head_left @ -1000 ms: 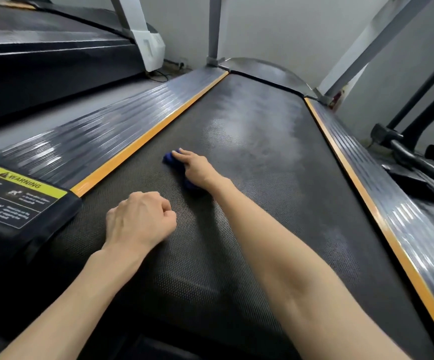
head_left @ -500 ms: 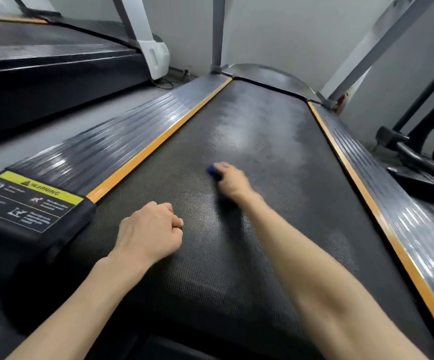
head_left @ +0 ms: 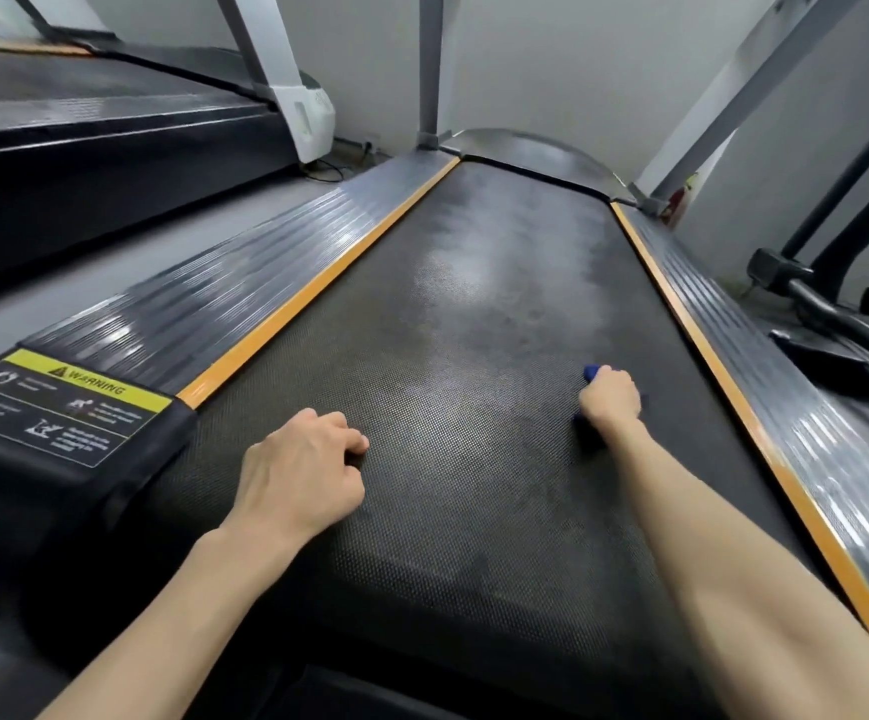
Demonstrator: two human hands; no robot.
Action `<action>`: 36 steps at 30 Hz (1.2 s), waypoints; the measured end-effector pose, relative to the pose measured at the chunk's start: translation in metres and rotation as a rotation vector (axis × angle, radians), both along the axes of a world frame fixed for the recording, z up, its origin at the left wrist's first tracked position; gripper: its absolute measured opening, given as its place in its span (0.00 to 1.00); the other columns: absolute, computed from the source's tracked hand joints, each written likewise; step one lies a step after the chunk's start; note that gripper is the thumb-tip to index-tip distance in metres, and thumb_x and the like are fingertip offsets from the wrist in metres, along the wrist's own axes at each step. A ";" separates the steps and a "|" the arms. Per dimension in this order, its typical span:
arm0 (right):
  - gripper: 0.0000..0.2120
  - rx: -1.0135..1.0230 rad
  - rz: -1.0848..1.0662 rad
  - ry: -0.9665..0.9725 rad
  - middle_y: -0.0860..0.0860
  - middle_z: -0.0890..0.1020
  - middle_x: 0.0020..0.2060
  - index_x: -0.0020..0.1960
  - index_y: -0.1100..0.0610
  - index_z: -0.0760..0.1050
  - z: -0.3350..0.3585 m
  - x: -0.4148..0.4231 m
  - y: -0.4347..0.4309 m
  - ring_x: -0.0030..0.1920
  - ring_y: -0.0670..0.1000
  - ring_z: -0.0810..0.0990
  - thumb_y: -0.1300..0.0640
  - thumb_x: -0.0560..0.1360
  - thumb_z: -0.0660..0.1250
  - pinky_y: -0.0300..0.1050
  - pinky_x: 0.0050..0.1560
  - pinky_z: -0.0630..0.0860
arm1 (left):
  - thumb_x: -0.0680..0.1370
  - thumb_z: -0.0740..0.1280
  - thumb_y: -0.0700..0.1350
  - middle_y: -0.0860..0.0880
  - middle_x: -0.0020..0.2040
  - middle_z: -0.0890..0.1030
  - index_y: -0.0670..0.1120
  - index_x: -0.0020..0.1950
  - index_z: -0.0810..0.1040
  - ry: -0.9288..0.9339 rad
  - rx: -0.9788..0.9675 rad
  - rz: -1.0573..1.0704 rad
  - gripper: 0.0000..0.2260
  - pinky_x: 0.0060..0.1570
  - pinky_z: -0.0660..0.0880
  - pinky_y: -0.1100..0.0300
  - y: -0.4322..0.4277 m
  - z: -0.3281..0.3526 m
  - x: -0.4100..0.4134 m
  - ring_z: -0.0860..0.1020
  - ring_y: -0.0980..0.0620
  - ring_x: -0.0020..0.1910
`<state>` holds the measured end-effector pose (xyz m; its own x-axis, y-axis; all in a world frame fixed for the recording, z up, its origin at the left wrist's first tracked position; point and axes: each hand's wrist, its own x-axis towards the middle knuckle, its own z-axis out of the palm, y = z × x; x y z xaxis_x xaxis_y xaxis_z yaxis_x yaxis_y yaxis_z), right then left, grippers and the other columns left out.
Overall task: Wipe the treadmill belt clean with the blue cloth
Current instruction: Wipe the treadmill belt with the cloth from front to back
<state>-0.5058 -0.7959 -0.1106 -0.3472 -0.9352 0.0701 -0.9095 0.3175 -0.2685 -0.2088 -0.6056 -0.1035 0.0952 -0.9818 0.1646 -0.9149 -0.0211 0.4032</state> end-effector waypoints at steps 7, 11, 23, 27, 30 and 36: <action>0.30 0.110 0.933 -0.219 0.48 0.61 0.74 0.71 0.51 0.65 0.000 0.218 0.017 0.73 0.52 0.59 0.72 0.73 0.53 0.41 0.72 0.51 | 0.76 0.61 0.47 0.53 0.50 0.75 0.60 0.55 0.79 0.049 0.044 0.093 0.12 0.49 0.71 0.55 -0.005 0.002 0.002 0.76 0.49 0.53; 0.28 0.092 0.914 -0.175 0.52 0.66 0.71 0.70 0.53 0.66 0.003 0.202 -0.015 0.71 0.52 0.63 0.71 0.73 0.54 0.39 0.69 0.56 | 0.77 0.61 0.49 0.53 0.52 0.77 0.60 0.53 0.80 0.119 0.055 0.109 0.11 0.52 0.72 0.55 -0.006 0.000 0.009 0.76 0.48 0.54; 0.29 0.087 0.921 -0.098 0.50 0.64 0.72 0.70 0.50 0.66 0.009 0.226 -0.012 0.71 0.53 0.62 0.70 0.72 0.54 0.45 0.70 0.59 | 0.78 0.59 0.52 0.57 0.47 0.73 0.60 0.54 0.80 0.089 0.035 0.055 0.11 0.47 0.69 0.59 -0.009 -0.004 0.010 0.76 0.54 0.51; 0.31 0.045 0.981 -0.093 0.48 0.63 0.72 0.72 0.50 0.64 0.002 0.216 -0.006 0.71 0.52 0.63 0.71 0.72 0.54 0.42 0.68 0.60 | 0.78 0.58 0.43 0.59 0.52 0.74 0.61 0.60 0.76 0.111 0.022 0.010 0.17 0.53 0.71 0.59 0.001 0.001 0.012 0.74 0.56 0.56; 0.25 -0.026 0.558 -0.040 0.57 0.65 0.70 0.69 0.56 0.65 -0.005 0.158 -0.020 0.68 0.60 0.66 0.67 0.72 0.57 0.49 0.66 0.64 | 0.76 0.56 0.35 0.63 0.63 0.73 0.57 0.65 0.74 0.092 0.025 -0.145 0.23 0.61 0.69 0.62 0.008 -0.003 0.018 0.68 0.61 0.63; 0.25 0.099 0.771 -0.054 0.51 0.60 0.74 0.72 0.53 0.62 0.006 0.197 0.003 0.71 0.56 0.61 0.65 0.76 0.55 0.47 0.70 0.58 | 0.75 0.56 0.38 0.51 0.51 0.83 0.50 0.48 0.84 0.191 -0.094 0.010 0.17 0.55 0.75 0.52 0.015 0.013 0.037 0.79 0.49 0.52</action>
